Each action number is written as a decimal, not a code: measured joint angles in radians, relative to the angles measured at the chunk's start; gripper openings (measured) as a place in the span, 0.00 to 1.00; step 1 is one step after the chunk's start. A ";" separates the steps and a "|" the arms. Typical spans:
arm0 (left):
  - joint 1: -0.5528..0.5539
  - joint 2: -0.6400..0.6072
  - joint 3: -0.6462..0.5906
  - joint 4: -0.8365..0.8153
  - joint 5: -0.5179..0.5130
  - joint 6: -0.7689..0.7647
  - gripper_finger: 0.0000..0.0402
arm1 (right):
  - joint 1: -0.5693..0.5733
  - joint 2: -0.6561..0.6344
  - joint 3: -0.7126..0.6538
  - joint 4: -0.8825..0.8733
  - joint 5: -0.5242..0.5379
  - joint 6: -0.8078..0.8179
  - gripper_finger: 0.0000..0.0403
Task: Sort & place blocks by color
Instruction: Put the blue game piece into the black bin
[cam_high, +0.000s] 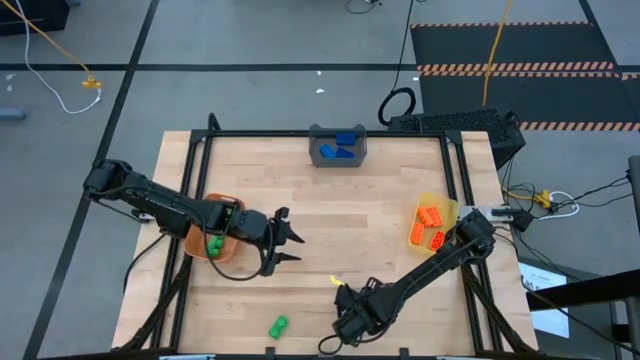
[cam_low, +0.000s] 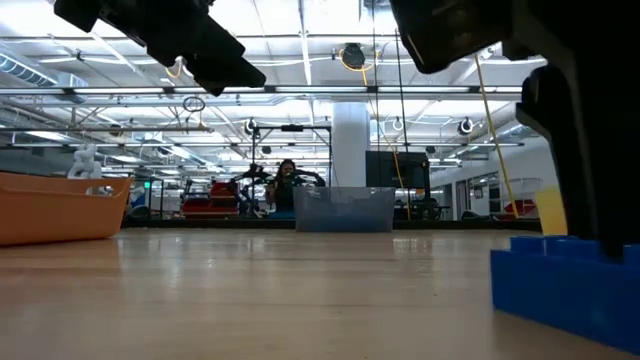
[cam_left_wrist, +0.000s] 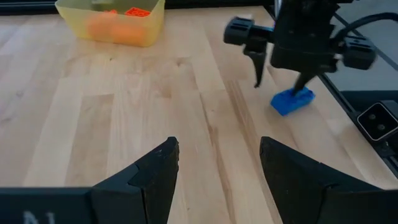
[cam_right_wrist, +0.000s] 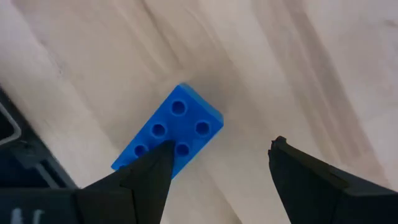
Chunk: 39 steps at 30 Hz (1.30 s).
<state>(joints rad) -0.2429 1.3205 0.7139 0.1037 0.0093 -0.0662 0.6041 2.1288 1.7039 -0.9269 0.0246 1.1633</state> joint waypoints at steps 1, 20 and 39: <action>-0.001 0.000 0.000 0.000 0.000 0.000 0.56 | 0.000 0.000 0.000 -0.016 0.000 0.003 0.61; -0.001 0.000 0.000 0.001 0.000 -0.003 0.56 | -0.001 -0.001 0.000 -0.060 0.030 -0.003 0.61; -0.001 0.000 0.000 0.001 -0.001 -0.002 0.56 | -0.002 -0.001 0.000 -0.062 0.031 -0.005 0.61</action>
<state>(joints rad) -0.2436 1.3205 0.7139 0.1047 0.0086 -0.0681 0.6018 2.1277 1.7042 -0.9894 0.0559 1.1584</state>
